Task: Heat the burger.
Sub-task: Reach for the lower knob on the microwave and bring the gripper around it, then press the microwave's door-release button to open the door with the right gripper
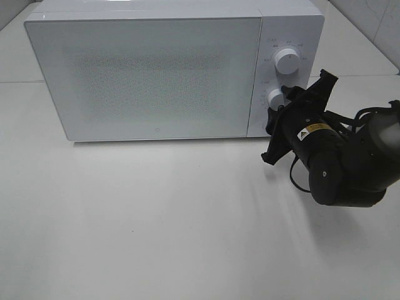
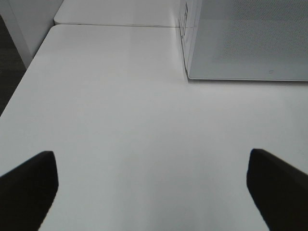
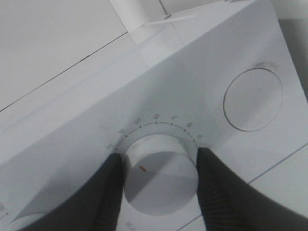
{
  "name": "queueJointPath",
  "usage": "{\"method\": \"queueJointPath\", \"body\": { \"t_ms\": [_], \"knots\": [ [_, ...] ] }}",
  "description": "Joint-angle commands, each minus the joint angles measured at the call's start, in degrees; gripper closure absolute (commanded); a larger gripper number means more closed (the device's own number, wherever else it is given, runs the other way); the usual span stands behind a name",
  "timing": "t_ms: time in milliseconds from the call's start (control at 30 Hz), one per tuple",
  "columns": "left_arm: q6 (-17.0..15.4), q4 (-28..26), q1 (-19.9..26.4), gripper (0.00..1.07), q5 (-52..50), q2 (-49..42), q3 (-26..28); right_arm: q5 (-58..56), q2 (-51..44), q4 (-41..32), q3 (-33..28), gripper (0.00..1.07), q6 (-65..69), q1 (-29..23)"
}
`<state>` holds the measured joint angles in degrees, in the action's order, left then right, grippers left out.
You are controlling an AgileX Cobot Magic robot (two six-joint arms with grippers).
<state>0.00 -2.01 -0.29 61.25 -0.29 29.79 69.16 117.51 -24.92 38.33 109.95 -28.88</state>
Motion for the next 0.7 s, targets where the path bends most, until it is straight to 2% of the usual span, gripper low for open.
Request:
{"method": "queueJointPath", "body": {
  "t_ms": [33, 300, 700],
  "knots": [
    [0.00, 0.00, 0.11, 0.06, 0.17, -0.92, -0.17, 2.01, -0.29, 5.33, 0.92, 0.75, 0.74, -0.11],
    [0.00, 0.00, 0.11, 0.06, 0.17, -0.92, -0.17, 2.06, -0.29, 5.96, 0.69, 0.69, 0.74, -0.11],
    [0.00, 0.00, 0.11, 0.06, 0.17, -0.92, -0.17, 2.23, -0.29, 6.19, 0.69, 0.50, 0.74, -0.11]
  ]
}}
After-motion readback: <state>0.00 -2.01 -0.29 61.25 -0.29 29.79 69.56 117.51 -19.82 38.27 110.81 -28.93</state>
